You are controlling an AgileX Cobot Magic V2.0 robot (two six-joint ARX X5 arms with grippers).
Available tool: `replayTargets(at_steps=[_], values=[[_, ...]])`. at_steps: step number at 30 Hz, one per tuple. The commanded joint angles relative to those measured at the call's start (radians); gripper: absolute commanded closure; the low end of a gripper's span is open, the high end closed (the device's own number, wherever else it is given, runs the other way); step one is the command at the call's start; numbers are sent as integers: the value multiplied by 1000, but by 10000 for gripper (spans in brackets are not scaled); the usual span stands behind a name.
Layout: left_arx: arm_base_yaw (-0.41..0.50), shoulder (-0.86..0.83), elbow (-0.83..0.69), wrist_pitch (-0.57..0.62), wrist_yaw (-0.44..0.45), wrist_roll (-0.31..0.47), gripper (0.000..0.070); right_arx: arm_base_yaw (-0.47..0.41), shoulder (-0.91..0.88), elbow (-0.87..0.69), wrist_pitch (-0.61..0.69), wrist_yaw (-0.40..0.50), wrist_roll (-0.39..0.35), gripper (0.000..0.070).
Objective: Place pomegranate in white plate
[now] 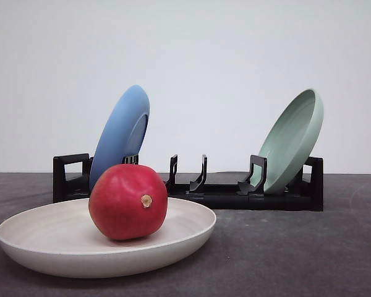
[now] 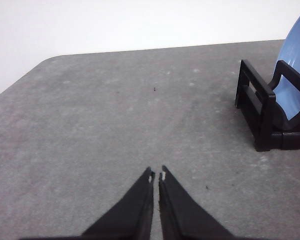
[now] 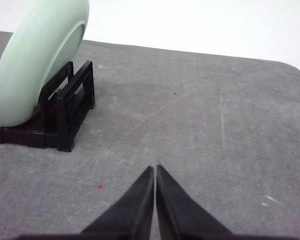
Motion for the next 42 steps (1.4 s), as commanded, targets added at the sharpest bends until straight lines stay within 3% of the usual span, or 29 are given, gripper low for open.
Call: replayTargets(at_steps=[1, 42], values=[[-1, -2, -10, -4, -5, 0, 700, -2, -2, -5, 13, 0, 10, 700], [-1, -2, -10, -4, -5, 0, 700, -2, -2, -5, 13, 0, 10, 700]])
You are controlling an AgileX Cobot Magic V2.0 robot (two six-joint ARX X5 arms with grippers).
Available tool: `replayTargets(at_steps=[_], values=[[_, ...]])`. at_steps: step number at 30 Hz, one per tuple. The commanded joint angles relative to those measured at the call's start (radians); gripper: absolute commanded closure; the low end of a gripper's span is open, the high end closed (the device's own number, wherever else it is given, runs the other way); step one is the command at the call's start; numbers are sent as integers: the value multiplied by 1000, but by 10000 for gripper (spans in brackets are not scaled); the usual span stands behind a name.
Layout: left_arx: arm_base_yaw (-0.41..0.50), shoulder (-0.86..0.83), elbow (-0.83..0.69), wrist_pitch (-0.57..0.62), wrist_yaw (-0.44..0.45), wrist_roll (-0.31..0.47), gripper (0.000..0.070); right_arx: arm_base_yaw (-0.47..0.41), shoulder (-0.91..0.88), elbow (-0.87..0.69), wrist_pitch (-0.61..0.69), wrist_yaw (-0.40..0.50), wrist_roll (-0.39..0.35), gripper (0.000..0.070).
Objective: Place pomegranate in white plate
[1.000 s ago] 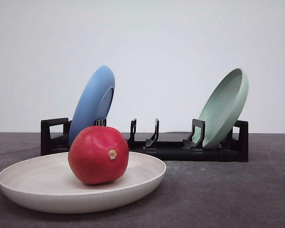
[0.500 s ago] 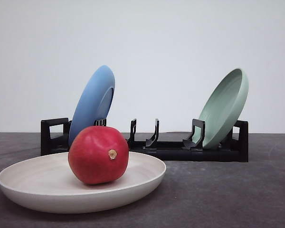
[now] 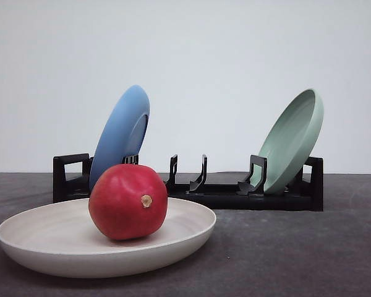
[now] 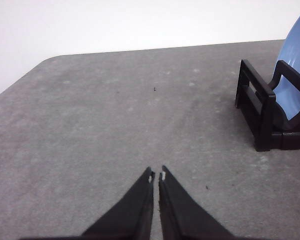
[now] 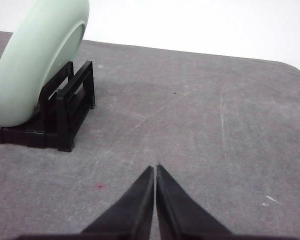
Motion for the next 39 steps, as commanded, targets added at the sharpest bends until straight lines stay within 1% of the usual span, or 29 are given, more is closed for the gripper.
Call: replayTargets(at_steps=[1, 39], values=[[-1, -2, -9, -4, -5, 0, 700, -2, -2, -5, 13, 0, 10, 700], [-1, -2, -9, -4, -5, 0, 700, -2, -2, -5, 13, 0, 10, 700]])
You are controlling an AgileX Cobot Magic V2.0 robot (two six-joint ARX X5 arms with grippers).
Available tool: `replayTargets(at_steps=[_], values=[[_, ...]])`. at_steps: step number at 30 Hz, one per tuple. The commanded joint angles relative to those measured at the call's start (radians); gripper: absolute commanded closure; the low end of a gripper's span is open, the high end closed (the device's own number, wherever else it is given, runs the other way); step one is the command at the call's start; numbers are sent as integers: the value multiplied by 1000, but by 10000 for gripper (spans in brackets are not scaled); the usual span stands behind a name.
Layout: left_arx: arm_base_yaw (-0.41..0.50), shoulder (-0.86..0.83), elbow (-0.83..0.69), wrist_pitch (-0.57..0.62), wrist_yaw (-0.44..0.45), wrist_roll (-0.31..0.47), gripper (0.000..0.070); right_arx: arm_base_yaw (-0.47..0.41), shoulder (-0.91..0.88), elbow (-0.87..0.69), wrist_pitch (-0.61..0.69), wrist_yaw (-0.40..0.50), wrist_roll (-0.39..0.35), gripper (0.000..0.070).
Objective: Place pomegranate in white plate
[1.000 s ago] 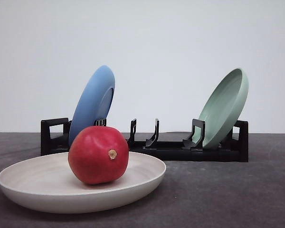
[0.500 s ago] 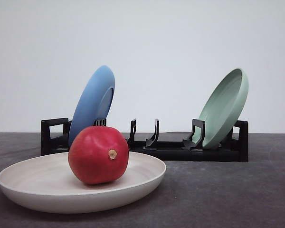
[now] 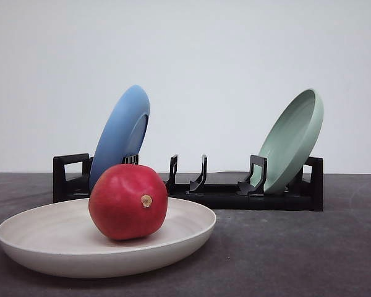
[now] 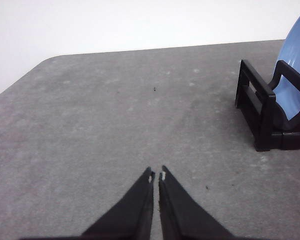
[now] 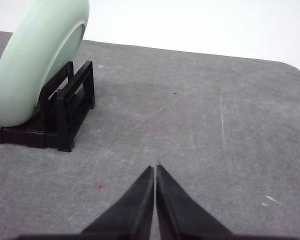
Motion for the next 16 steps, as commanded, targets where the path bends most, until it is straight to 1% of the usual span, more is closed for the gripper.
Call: replayTargets(at_steps=[1, 16], values=[[-1, -2, -10, -4, -5, 0, 700, -2, -2, -5, 13, 0, 10, 700], [-1, -2, -10, -4, -5, 0, 700, -2, -2, -5, 13, 0, 10, 700]])
